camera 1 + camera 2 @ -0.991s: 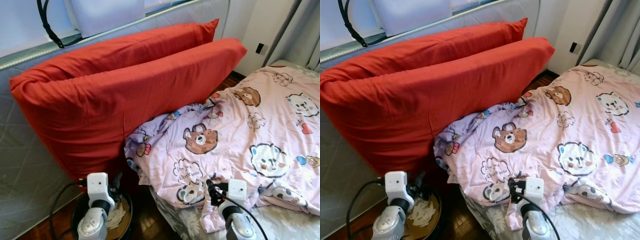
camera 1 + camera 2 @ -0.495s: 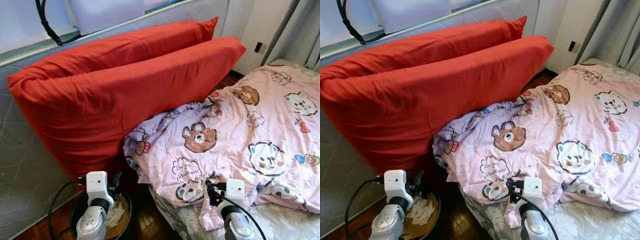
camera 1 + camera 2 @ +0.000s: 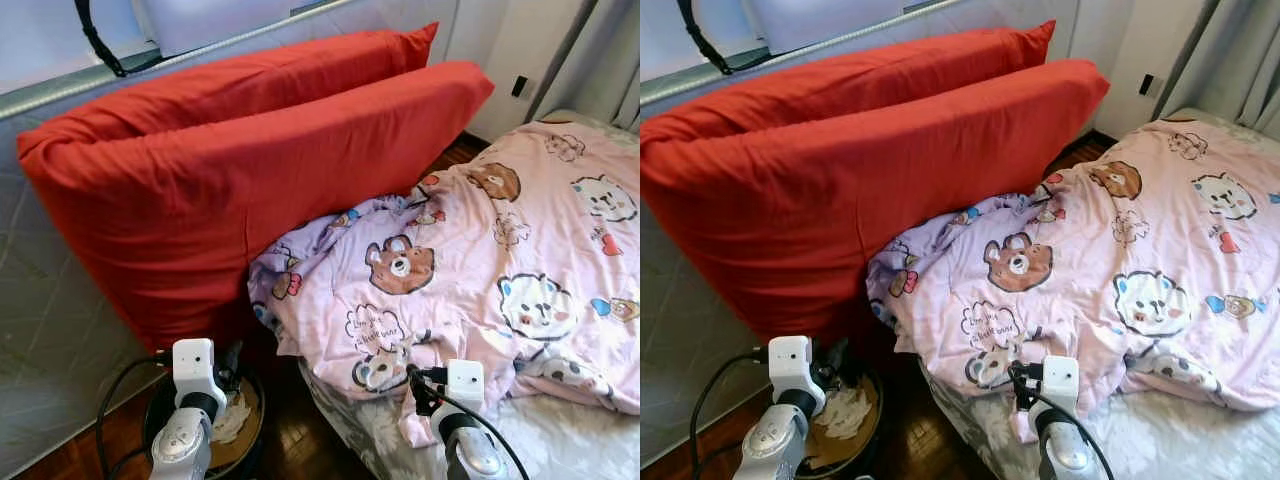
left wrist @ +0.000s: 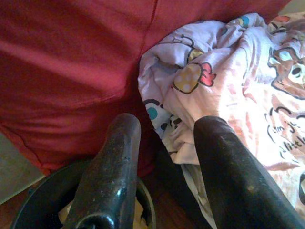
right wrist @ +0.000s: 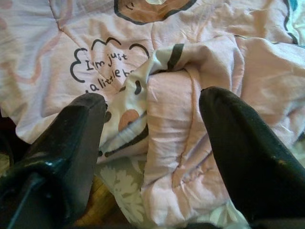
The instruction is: Clean up the room
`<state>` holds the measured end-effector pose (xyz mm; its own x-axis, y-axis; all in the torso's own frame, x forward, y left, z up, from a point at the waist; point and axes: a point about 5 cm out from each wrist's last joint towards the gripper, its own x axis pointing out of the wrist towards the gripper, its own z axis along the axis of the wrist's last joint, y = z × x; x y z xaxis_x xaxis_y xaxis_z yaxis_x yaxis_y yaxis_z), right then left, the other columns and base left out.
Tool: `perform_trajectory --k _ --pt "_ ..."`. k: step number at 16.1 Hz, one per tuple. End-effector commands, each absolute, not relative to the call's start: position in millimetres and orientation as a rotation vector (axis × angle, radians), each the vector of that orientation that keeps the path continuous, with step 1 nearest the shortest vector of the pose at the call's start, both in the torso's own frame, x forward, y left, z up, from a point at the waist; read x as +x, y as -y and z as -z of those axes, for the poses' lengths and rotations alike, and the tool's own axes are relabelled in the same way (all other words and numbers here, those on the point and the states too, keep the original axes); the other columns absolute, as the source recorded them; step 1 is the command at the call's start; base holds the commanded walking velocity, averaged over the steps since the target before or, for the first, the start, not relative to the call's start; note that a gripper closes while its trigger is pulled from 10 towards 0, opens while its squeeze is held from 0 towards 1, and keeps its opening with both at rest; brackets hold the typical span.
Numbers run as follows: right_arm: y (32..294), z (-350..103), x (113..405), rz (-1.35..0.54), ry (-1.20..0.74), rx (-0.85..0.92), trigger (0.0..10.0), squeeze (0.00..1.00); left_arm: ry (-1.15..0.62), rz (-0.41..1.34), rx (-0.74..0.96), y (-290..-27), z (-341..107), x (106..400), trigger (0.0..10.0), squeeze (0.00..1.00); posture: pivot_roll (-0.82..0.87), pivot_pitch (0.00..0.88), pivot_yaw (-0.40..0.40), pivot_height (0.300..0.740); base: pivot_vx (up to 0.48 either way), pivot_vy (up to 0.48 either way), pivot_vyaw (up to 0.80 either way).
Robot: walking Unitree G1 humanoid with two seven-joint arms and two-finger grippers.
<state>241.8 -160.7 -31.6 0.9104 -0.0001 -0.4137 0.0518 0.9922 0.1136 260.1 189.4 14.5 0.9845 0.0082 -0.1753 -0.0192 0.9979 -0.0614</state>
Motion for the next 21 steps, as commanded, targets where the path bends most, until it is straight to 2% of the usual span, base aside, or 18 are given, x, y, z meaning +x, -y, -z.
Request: perform_trajectory --k 1,4,8,21 --pt "160.8 35.8 237.5 0.033 -0.454 0.127 10.0 0.0 -0.183 -0.018 -0.064 -192.3 -15.2 259.9 10.0 0.0 0.02 0.123 0.004 0.676 0.0 0.0 0.0" --pt "161.3 37.4 237.7 0.031 -0.475 0.121 10.0 0.0 -0.188 -0.015 -0.063 -192.6 -15.5 260.9 10.0 0.0 0.02 0.12 0.004 0.676 0.0 0.0 0.0" --pt "158.3 39.5 235.6 0.009 -0.485 0.128 10.0 0.0 -0.191 -0.011 -0.063 -192.7 -15.5 261.5 10.0 0.0 0.02 0.116 0.004 0.638 0.0 0.0 0.0" --pt "155.5 35.6 250.9 0.016 -0.526 0.119 10.0 0.0 -0.18 0.029 -0.081 -190.2 -22.3 268.9 10.0 0.0 0.03 0.119 0.013 0.638 0.0 0.0 0.0"
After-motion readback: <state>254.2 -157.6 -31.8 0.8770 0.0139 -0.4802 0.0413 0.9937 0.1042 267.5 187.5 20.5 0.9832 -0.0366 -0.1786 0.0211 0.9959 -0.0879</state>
